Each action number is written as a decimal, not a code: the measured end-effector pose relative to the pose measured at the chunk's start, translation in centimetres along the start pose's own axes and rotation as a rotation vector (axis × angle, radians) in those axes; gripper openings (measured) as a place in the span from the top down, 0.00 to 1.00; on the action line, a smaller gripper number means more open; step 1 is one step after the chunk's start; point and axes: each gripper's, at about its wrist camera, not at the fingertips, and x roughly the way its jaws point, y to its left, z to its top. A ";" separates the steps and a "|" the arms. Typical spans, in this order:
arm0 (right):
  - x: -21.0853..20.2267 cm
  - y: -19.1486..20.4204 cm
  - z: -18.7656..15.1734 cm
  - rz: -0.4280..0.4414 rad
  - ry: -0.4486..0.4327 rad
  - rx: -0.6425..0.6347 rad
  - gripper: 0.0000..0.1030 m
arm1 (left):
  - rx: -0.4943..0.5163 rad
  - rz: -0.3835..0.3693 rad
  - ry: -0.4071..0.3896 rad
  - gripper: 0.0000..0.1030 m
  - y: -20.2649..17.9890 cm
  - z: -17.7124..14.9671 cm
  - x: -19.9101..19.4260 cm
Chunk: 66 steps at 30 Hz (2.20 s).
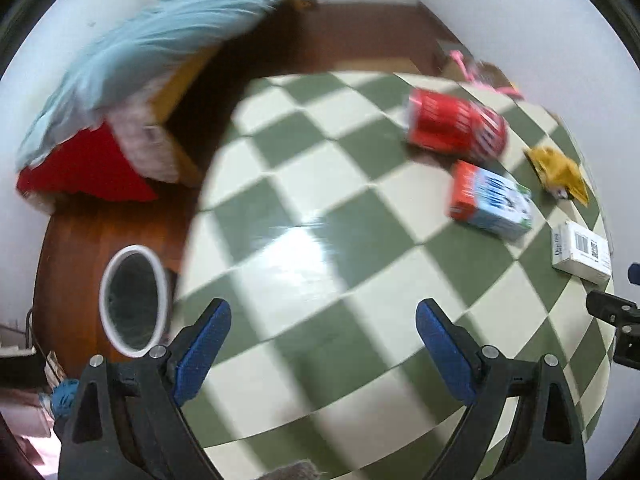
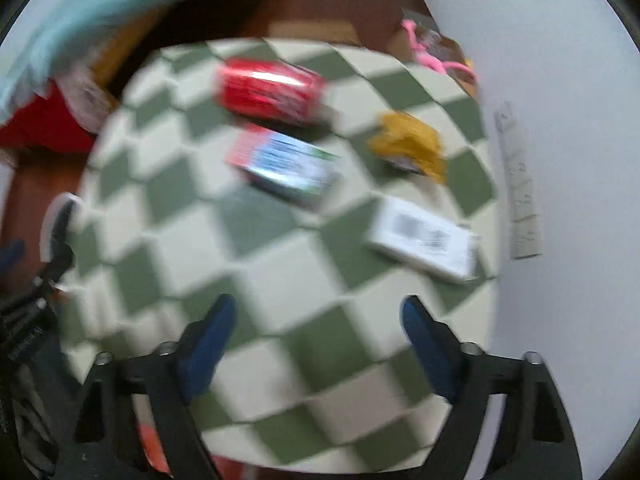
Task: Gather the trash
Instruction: 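Move both tools back over the table toward the remaining trash, then grasp the Perfectlands milk carton with the left tool while the right tool grasps the white box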
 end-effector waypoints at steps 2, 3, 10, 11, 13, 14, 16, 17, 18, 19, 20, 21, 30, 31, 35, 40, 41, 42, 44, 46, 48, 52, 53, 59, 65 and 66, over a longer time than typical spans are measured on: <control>1.8 -1.7 0.9 -0.011 0.039 -0.028 0.19 | 0.026 0.007 0.034 0.08 -2.7 0.7 1.7; 3.1 -2.9 1.6 -0.027 0.056 -0.048 0.19 | 0.032 0.006 0.047 0.08 -3.6 1.0 2.5; 9.4 -4.3 4.8 -0.140 0.155 -0.300 0.19 | 0.038 0.029 0.106 0.08 -5.7 2.5 6.3; 10.0 -4.4 5.1 -0.141 0.161 -0.324 0.19 | 0.035 0.028 0.110 0.08 -5.7 2.5 6.5; 10.5 -5.1 5.9 -0.097 0.167 -0.329 0.19 | 0.031 0.029 0.115 0.08 -5.6 2.7 6.9; 10.4 -5.3 6.2 -0.077 0.160 -0.319 0.20 | 0.029 0.025 0.117 0.08 -5.5 2.8 7.0; 10.1 -6.5 6.8 -0.003 0.160 -0.247 0.35 | 0.030 0.018 0.121 0.08 -5.4 2.9 7.1; 9.9 -6.9 6.9 0.031 0.160 -0.206 0.51 | 0.030 0.010 0.120 0.08 -5.2 3.0 7.0; 9.7 -7.4 6.9 0.062 0.156 -0.157 0.58 | 0.033 -0.005 0.121 0.08 -5.2 3.1 6.8; 9.4 -8.0 6.8 0.079 0.154 -0.107 0.58 | 0.036 -0.021 0.121 0.08 -5.2 3.3 6.6; 9.1 -8.5 6.6 0.093 0.154 -0.052 0.58 | 0.037 -0.037 0.120 0.08 -5.2 3.5 6.4; 8.8 -9.2 6.1 0.116 0.155 0.008 0.58 | 0.036 -0.061 0.122 0.08 -5.2 3.9 6.0; 5.9 -17.3 2.5 0.127 0.063 0.483 0.58 | -0.091 -0.278 0.295 0.08 -7.5 8.0 5.5; 5.6 -18.1 2.3 0.114 0.049 0.525 0.58 | -0.109 -0.273 0.321 0.08 -8.0 8.5 6.1; 5.2 -19.1 2.4 0.064 0.011 0.636 0.58 | -0.216 -0.253 0.410 0.08 -9.3 10.4 8.7; 6.5 -18.6 2.2 0.047 0.007 0.732 0.58 | -0.362 -0.263 0.461 0.08 -9.5 11.4 10.7; 7.0 -18.8 2.5 0.043 0.007 0.739 0.58 | -0.396 -0.281 0.480 0.09 -9.6 11.5 11.0; 7.5 -18.0 2.7 0.040 0.008 0.745 0.58 | -0.408 -0.290 0.491 0.09 -9.7 11.6 11.2; 7.9 -17.7 2.7 0.031 0.004 0.756 0.58 | -0.453 -0.314 0.504 0.10 -9.9 11.7 11.8; 7.9 -17.6 2.6 0.023 0.002 0.754 0.58 | -0.473 -0.316 0.498 0.10 -10.0 11.7 12.2; 7.7 -17.6 2.6 0.020 -0.004 0.753 0.58 | -0.461 -0.301 0.462 0.17 -10.4 11.6 12.2; 7.6 -17.3 2.3 0.029 -0.012 0.724 0.58 | -0.358 -0.278 0.410 0.35 -10.7 11.6 11.2; 7.5 -17.1 2.2 0.038 -0.013 0.720 0.58 | -0.303 -0.271 0.402 0.39 -10.8 11.3 11.0; 6.4 -14.1 0.8 0.181 0.002 0.605 0.58 | -0.002 -0.262 0.340 0.40 -9.5 8.2 8.8; 6.3 -10.6 -0.5 0.247 0.064 0.505 0.58 | 0.110 -0.281 0.393 0.39 -8.5 4.7 8.5; 6.1 -10.1 -0.5 0.232 0.057 0.492 0.58 | 0.098 -0.288 0.406 0.40 -8.5 4.4 8.9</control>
